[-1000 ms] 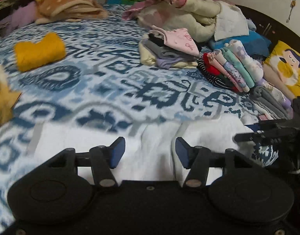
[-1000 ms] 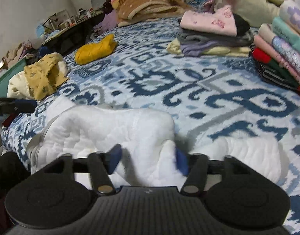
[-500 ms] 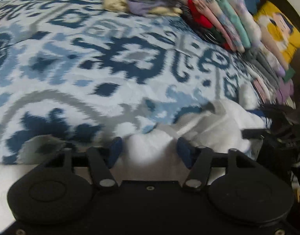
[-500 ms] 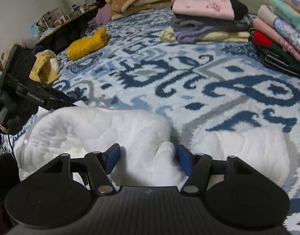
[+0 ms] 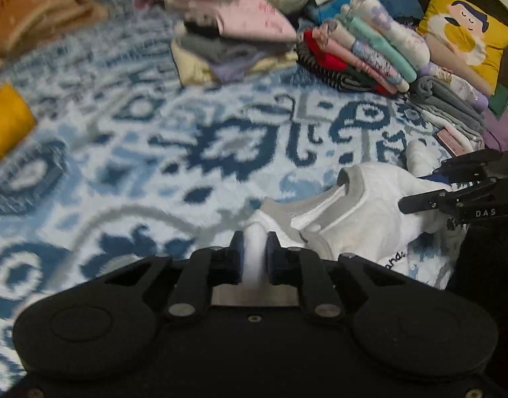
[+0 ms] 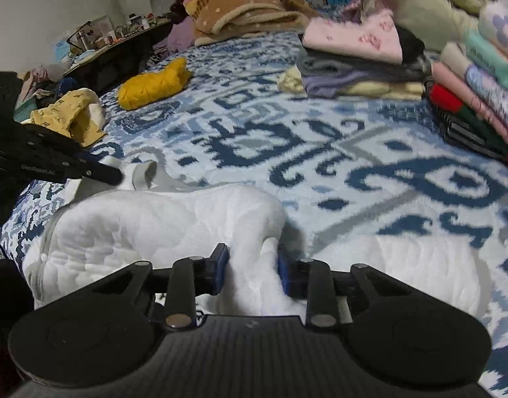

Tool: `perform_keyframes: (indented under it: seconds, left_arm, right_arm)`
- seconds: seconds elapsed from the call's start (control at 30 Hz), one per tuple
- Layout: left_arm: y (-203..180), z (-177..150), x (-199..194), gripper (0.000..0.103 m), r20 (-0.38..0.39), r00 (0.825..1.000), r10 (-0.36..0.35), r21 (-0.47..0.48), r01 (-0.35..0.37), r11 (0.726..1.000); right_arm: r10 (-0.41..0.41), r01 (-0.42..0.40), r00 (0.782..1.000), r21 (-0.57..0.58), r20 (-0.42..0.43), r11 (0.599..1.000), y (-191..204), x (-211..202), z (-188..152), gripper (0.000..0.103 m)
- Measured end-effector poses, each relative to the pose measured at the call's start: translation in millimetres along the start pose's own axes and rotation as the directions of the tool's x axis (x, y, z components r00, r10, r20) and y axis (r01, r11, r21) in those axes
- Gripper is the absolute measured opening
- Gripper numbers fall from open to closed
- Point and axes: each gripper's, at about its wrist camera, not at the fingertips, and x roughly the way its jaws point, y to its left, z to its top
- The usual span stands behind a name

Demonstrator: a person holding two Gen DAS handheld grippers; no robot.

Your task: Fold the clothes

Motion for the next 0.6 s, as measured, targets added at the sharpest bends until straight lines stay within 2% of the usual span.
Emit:
perform_keyframes:
  seconds: [0.17,0.37,0.47,0.6]
  left_arm:
    - [-5.4,8.5,-28.9,0.011,0.064,0.996,0.064,0.039,-0.067,0.997]
    - [-0.7,21.5,-52.5,0.011,0.122,0.984,0.133,0.04,-0.139,0.99]
    - [6.9,35.5,-59.8,0.011,0.151,0.973,0.175,0.042,-0.183,0.982]
    - [20.9,66.5,-63.6,0.011,0.193,0.945,0.263,0.065,-0.28,0.958]
  right_arm:
    - [-0.011,0.014,0.999,-0.064,0.038,0.998,9.5,-12.8,19.4,0.029]
    - [-0.015,0.026,0.997,-0.135,0.082,0.991,21.5,-20.4,51.9,0.027]
    - [-0.022,0.041,0.994,-0.18,0.105,0.983,30.4,-17.8,74.9,0.026]
    - [-0.032,0.064,0.99,-0.228,0.14,0.972,41.0,-8.4,114.0,0.025]
